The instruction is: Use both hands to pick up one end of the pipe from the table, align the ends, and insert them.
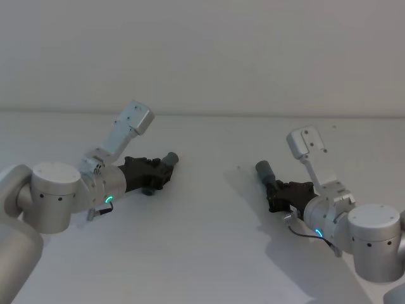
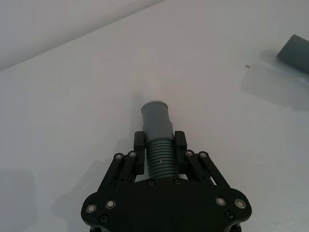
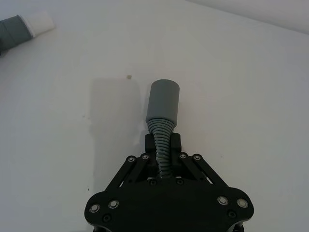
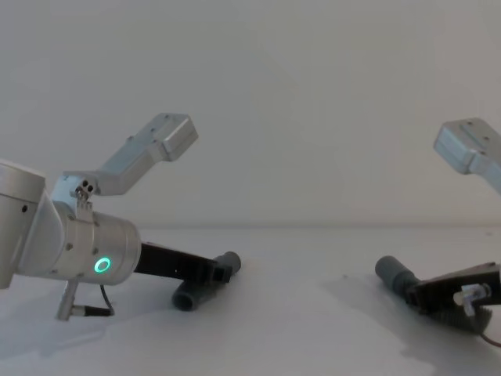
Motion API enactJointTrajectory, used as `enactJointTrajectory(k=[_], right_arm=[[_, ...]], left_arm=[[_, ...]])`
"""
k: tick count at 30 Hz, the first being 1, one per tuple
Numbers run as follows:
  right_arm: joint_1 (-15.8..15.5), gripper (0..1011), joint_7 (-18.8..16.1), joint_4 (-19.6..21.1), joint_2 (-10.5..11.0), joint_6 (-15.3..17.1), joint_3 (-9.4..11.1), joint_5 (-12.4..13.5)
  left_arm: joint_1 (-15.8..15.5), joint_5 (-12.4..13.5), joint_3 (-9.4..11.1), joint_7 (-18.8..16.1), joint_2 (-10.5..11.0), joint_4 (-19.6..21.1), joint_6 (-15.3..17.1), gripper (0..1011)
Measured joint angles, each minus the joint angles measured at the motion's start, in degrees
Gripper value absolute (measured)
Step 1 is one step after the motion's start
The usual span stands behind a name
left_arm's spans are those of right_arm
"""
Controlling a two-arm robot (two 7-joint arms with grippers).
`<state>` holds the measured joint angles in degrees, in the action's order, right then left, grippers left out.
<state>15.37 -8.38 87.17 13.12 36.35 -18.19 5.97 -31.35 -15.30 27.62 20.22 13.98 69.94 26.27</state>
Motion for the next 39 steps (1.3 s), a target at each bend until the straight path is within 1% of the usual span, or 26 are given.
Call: enactJointTrajectory(k=[28,34,39], right_arm=[[0.0,144,0.0,0.0,0.0,0.0,0.0,0.0],[0.0,142,-0.1,-0.1,0.0,-0.7,0.1,-0.1],[0.3,142,-0.2,-0.6,0.3,-3.4,0.1,-0.6]], left_arm=[[-0.1,0.0,0.0,0.0,0.0,-0.1,0.0,342],[-1.6,1.0,0.7,0.7,-0.3,-1.7,-0.8,342],[-4.0,2.6,2.0,1.7,-0.7,-4.0,-2.8,342]])
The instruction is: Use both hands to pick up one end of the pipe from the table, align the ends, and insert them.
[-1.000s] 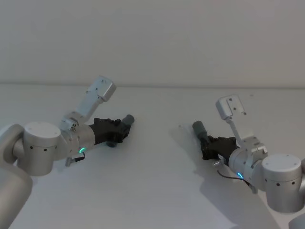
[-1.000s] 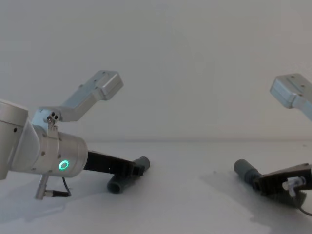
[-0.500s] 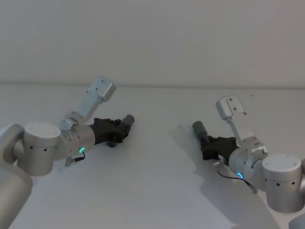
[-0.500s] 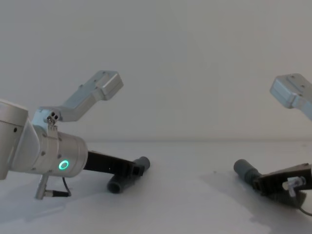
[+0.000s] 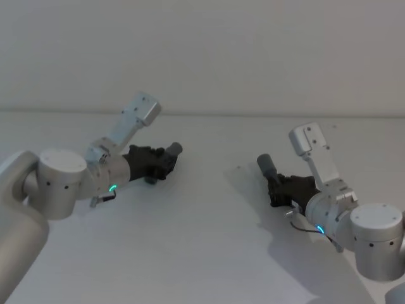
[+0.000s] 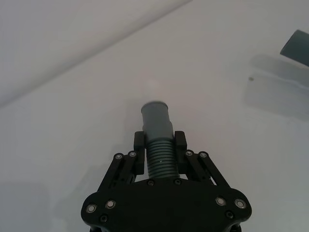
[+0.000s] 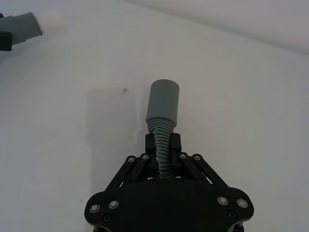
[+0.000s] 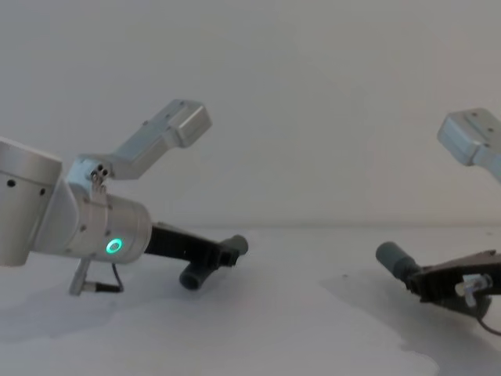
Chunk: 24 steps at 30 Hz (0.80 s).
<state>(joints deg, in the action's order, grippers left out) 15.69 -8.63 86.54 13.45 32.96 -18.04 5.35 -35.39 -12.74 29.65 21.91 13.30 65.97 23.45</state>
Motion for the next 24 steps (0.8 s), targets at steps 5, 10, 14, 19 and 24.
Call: enactJointTrajectory(k=[5,10,14,19,24], right_arm=[[0.4,144,-0.3,-0.7,0.5,-3.6,0.0,-0.7],[0.8,142,-0.6,-1.4,1.2,-7.2,0.0,-1.6],[1.2,142,-1.0,-2.0,1.9,-10.8,-0.1,-2.5],[1.7,142,-1.8,-3.0,3.2,-16.1,-0.5,-4.0],[2.3,142,-2.5,-4.0,4.5,-21.1,-1.0,-5.5]], left_arm=[[-2.8,2.3,1.8,1.0,-0.2,-2.4,-2.6,342],[-4.9,4.8,3.5,1.5,-0.3,-4.0,-5.0,342],[-6.8,7.0,5.1,1.7,-0.2,-5.1,-6.9,342],[-8.8,10.3,7.4,1.8,0.2,-5.9,-9.3,342],[-10.5,13.8,9.7,1.9,0.8,-6.2,-11.5,342]])
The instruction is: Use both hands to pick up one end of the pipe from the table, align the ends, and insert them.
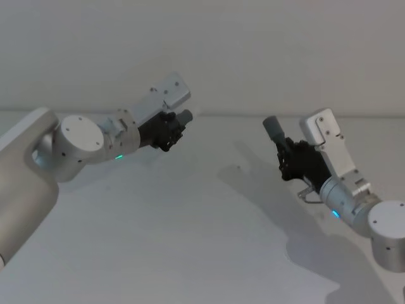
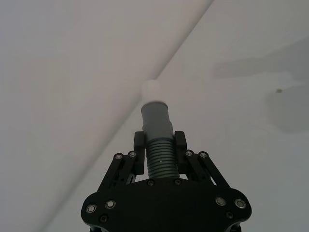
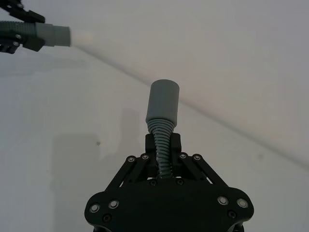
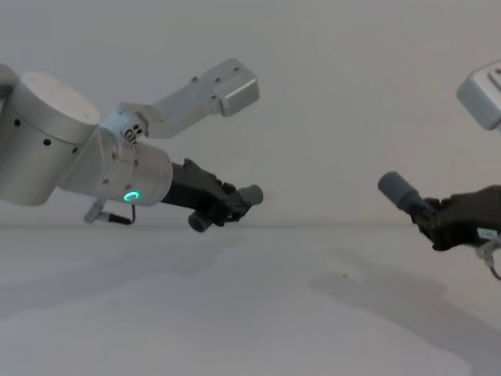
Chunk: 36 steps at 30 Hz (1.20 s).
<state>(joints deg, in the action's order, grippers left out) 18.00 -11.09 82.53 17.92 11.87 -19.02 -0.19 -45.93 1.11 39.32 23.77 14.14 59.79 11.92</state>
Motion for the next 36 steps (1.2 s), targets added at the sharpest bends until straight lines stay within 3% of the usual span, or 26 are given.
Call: enactJointTrajectory(k=[8,11,12,21,30,32,35,36], right_arm=[[1.4,142,-1.2,-2.5,2.6,-9.1,-1.0,-3.1],[2.3,142,-1.7,-4.1,3.9,-13.9,-1.5,-4.9],[2.3,142,-1.7,-4.1,3.9,-13.9,-1.5,-4.9],[5.2,144,-2.2,-8.9,7.3,-25.8,-3.3,-10.6],[8.0,142,-1.6,-13.3,9.7,-33.9,-4.9,-16.3],[9.0,142,-1.1,-14.9,10.4,-36.4,-5.5,-18.7],[9.9,142,-0.7,-16.1,11.0,-38.2,-6.0,-20.6],[10.1,142,-0.6,-16.5,11.1,-38.7,-6.1,-21.2]], left_arm=[[-2.1,5.3,3.5,-0.2,1.1,0.3,-3.5,342],[-2.6,7.1,4.5,-0.4,1.5,0.6,-4.8,342],[-3.0,8.1,5.2,-0.6,1.7,0.8,-5.6,342],[-4.4,14.8,9.3,-2.4,3.3,2.5,-10.8,342],[-5.1,21.7,12.8,-5.2,5.3,5.0,-15.6,342],[-5.1,23.0,13.5,-5.7,5.6,5.6,-16.4,342],[-5.3,26.2,15.0,-7.3,6.6,6.9,-18.2,342],[-5.3,26.2,15.0,-7.3,6.6,6.9,-18.2,342]])
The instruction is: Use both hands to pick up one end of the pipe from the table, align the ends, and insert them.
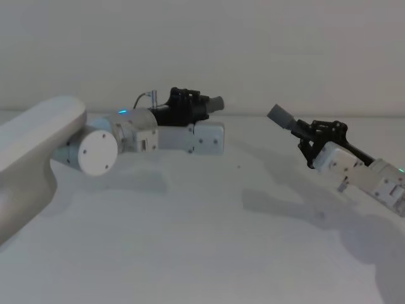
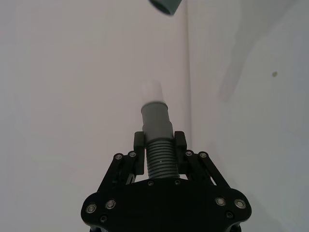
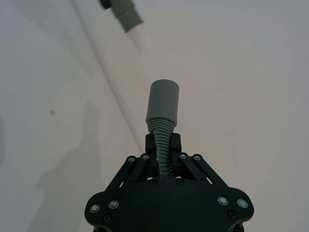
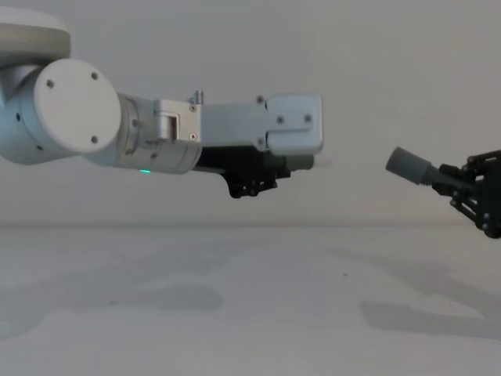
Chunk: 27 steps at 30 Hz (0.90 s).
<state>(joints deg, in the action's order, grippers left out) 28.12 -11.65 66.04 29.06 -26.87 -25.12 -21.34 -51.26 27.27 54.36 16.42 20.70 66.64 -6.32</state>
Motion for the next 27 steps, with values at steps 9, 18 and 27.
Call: enactJointTrajectory(k=[9,18,27], right_arm=[[3.3,142,2.7,-4.9,1.7,-5.8,-2.1,-7.5],[5.1,142,4.2,-7.5,2.5,-8.7,-3.3,-11.2],[6.2,142,4.0,-8.7,2.4,-12.0,-3.1,-10.1]], left_arm=[[-0.5,8.5,3.9,-4.2,2.4,3.5,-4.0,342],[-0.7,13.9,6.1,-6.6,3.7,5.9,-6.0,342],[-0.8,16.8,7.4,-7.9,4.5,7.2,-7.0,342]])
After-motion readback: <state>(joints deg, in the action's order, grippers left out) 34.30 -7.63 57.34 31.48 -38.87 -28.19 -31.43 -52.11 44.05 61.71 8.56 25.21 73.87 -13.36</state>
